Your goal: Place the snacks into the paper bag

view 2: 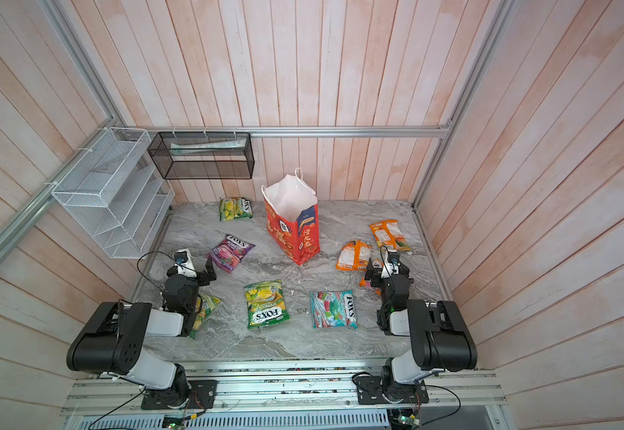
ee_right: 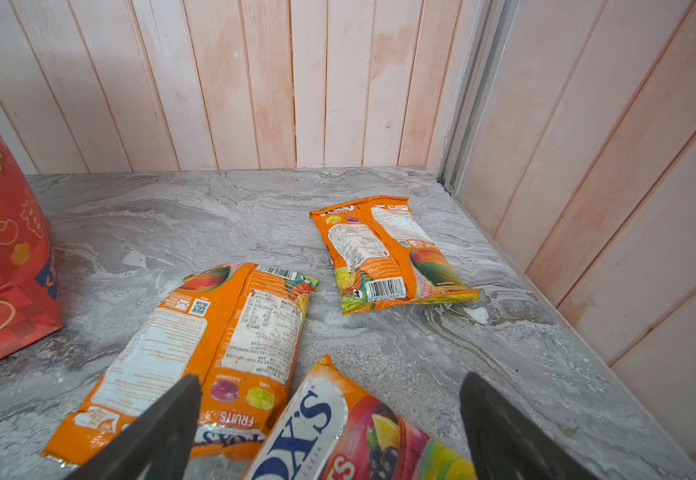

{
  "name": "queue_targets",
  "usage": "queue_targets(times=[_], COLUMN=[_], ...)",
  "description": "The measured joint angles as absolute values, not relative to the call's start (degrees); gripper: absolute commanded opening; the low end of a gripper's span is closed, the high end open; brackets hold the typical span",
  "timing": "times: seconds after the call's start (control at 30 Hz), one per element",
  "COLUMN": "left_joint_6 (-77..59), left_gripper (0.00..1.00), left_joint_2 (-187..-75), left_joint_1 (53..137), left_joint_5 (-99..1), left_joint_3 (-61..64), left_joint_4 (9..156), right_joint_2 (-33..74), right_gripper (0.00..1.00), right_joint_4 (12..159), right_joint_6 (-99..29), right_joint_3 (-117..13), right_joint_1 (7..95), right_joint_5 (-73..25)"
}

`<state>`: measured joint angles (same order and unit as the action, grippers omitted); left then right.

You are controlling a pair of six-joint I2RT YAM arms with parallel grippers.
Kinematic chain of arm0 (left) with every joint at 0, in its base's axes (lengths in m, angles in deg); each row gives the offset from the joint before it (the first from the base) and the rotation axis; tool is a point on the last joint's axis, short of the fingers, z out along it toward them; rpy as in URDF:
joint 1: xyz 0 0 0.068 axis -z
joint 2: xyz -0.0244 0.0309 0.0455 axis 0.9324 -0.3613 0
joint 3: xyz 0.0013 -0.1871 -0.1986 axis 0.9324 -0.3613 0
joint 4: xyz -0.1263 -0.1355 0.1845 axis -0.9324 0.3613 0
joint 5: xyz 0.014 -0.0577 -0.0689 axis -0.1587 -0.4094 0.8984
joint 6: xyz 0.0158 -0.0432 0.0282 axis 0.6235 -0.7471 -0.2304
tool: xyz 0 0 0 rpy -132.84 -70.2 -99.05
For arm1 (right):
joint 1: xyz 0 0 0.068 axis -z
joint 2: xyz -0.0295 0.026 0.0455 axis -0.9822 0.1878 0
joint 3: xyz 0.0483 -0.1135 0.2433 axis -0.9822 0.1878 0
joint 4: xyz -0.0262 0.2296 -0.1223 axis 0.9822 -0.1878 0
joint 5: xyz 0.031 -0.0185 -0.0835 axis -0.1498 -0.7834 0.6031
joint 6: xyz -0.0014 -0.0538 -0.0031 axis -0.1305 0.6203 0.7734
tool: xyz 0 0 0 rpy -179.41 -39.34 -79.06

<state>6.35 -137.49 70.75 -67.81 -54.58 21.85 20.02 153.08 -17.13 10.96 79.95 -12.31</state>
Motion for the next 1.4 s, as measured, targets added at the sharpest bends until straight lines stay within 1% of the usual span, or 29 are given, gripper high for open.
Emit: queue_targets(times=[1.23,1.4], left_joint_6=[6.35,6.13], left_gripper=[1.0,1.0], left_joint_2=[-137.49,-137.49], left_joint_1=[70.73,68.65], left_joint_5=[-67.77,-64.64], left_joint_3=[-54.58,-54.58], left_joint_4=[21.65,22.51], right_joint_2=[20.02,20.02], right_gripper=[0.98,0.98], right_joint_4=[153.26,153.22], right_joint_6=[-17.11,-17.17], right_joint_3=[10.96,10.96], right_joint_1=[79.63,80.41], right_joint_5=[-11.86,-12.55])
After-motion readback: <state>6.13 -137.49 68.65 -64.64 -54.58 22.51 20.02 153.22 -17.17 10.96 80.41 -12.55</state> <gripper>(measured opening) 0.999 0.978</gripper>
